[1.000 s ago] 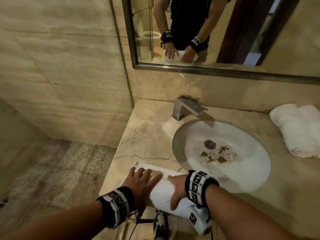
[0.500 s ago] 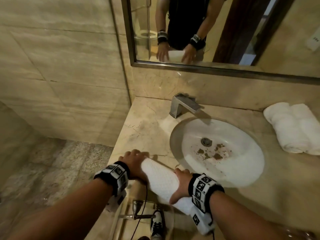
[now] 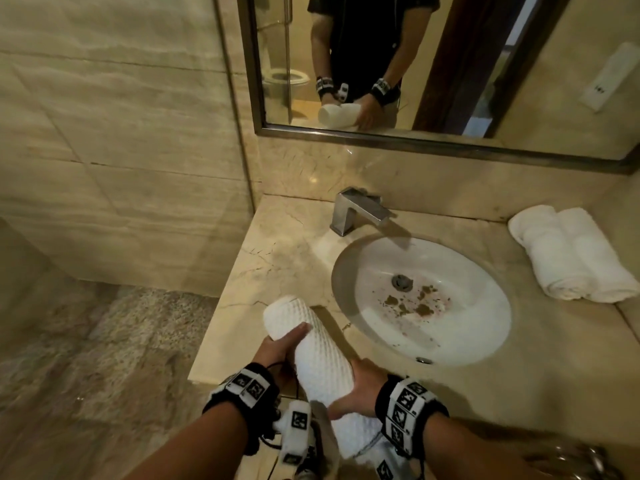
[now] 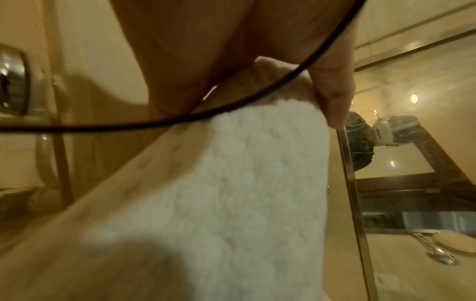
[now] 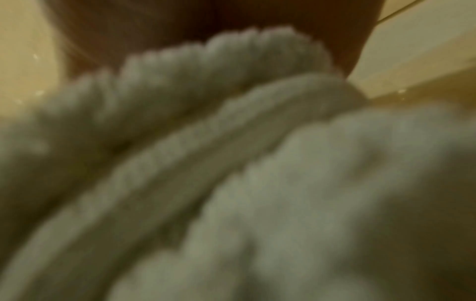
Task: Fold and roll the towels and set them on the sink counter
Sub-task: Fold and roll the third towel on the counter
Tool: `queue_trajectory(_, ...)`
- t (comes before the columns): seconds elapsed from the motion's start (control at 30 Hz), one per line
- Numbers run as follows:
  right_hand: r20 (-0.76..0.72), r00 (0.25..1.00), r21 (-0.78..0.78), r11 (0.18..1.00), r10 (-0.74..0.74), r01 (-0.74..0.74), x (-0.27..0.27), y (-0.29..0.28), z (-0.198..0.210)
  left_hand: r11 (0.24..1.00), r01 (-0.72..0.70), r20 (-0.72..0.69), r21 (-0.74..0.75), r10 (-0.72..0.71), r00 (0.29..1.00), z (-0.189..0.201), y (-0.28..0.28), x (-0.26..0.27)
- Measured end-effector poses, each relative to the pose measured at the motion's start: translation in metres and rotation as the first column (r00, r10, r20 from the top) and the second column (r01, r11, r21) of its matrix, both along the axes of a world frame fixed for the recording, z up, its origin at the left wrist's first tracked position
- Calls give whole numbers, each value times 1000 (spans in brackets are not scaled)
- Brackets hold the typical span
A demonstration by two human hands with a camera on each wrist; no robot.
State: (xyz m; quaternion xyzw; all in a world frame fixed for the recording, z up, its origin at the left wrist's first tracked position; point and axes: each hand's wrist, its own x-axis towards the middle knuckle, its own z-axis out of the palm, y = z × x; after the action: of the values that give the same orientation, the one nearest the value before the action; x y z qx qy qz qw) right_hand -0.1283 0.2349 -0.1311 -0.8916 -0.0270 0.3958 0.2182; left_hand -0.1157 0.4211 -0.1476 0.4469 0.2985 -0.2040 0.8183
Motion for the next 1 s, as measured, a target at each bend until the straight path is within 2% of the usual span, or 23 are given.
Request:
queue_trajectory(0.07,-4,996,107,991,-84,84,-11,-4,0,999,-40,18,16,40,999,4,-11,0)
queue_trajectory(0.2,-33,971,274,932,-236,236,-28,-16,2,992,-96,186,87,78,979,13,-26,-3)
queue_trajectory(0.3,-11,955,321,903,-298,285,-36,-32,15,996,-34,321,79,7,947,39,-41,-3)
queue_trajectory(0.47,-52,942,455,832,-332,318,-49,-74,49,992,110,435,54,-122,892,84,-79,3)
queue_trajectory(0.73,61,860,570,725,-506,386,-81,-157,91,957,255,497,134,-288,818,136,-171,10)
queue_trajectory(0.87,93,824,533,727,-558,433,-87,-193,99,948,298,497,115,-315,809,149,-211,16)
queue_trajectory(1.0,63,741,540,647,-669,538,-84,-223,103,932,353,484,86,-349,802,158,-241,34)
